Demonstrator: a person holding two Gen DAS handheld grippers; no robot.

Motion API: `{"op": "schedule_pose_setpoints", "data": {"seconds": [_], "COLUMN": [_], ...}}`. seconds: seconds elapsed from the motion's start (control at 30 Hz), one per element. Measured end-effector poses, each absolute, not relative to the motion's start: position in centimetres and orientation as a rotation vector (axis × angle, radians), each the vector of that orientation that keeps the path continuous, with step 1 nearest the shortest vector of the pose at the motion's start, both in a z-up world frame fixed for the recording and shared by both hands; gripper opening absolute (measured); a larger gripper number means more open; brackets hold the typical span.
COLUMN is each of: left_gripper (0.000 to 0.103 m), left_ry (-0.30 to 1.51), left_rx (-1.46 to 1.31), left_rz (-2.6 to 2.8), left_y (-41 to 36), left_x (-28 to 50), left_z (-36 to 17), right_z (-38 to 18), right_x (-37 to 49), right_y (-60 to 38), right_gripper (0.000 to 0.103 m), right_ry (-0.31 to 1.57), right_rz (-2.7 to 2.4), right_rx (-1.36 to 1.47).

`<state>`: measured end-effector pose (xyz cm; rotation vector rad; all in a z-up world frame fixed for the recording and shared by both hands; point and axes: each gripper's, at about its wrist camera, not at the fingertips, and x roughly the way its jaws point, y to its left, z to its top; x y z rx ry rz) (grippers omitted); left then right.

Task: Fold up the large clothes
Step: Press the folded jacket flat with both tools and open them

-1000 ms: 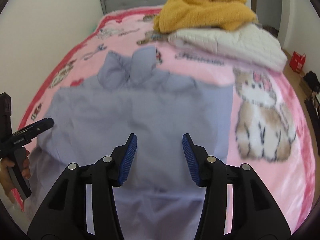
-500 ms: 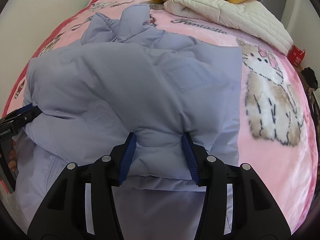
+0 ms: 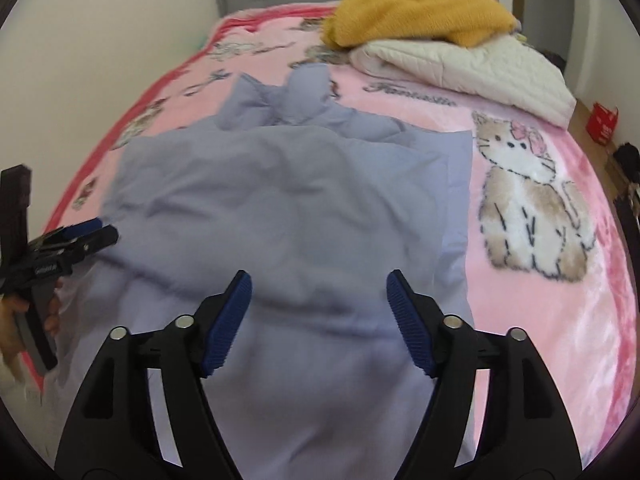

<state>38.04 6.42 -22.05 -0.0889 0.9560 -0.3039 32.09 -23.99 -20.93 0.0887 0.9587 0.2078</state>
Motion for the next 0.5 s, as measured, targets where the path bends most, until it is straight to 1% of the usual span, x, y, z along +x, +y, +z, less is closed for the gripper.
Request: {"op": "schedule_pose_setpoints", "data": {"seconds": [0.03, 0.1, 0.2, 0.3, 0.37, 0.5], "left_gripper": [0.097, 0.098, 0.098, 0.098, 0.098, 0.098], "left_ry": [0.957, 0.973, 1.020, 1.087, 1.129, 1.210], "left_rx": [-0.094, -0.131, -0.175, -0.139, -0.119, -0.185], "left_rz": [-0.299, -0.286, -0.284, -0.256, -0.216, -0.190], "left_y": [7.1, 9.3, 12.3, 15.6, 17.2, 19.9], "left_x": [37.3, 34.5, 30.8, 25.8, 23.2, 18.9], "left_z": [-21.6, -20.8, -20.5, -20.5, -20.8, -22.1], "right_z": [-20.3, -19.3, -18.8, -18.5, -18.6, -20.1], "right_x": [30.7, 27.7, 23.1, 17.9, 15.3, 9.9], "right_y": [-24.0, -24.5, -25.7, -26.8, -27.6, -28.8], "right_gripper": [0.072, 0.077, 0.077, 0.077, 0.077, 0.078], "right_ry": [0.956, 0.966, 1.024, 1.072, 1.097, 1.154], "right_rz": [0.206, 0.200, 0.156, 0.078, 0.043, -0.019], "right_rx": [0.075, 0.063, 0.057, 0.070, 0.101, 0.134]}}
